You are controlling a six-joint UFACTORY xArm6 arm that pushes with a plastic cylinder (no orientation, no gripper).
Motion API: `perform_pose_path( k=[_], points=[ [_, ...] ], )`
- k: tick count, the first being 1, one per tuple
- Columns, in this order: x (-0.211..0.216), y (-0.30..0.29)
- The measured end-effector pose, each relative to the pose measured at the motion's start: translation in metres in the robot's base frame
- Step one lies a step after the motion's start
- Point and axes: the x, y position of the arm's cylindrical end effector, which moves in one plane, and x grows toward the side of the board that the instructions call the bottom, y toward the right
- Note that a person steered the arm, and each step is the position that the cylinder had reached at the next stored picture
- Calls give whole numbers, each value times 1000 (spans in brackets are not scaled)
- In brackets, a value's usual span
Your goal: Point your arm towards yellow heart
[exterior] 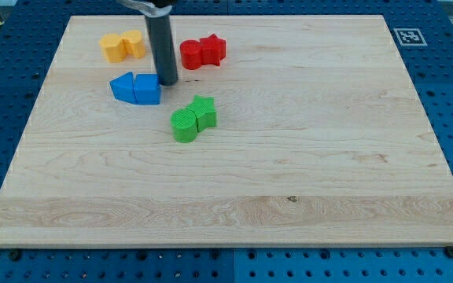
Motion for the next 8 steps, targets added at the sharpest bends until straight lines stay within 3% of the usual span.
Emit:
perform_pose_path(
  k=[4, 5, 8],
  points=[
    [-34, -137],
    [-72, -139],
    [-122, -107]
  ],
)
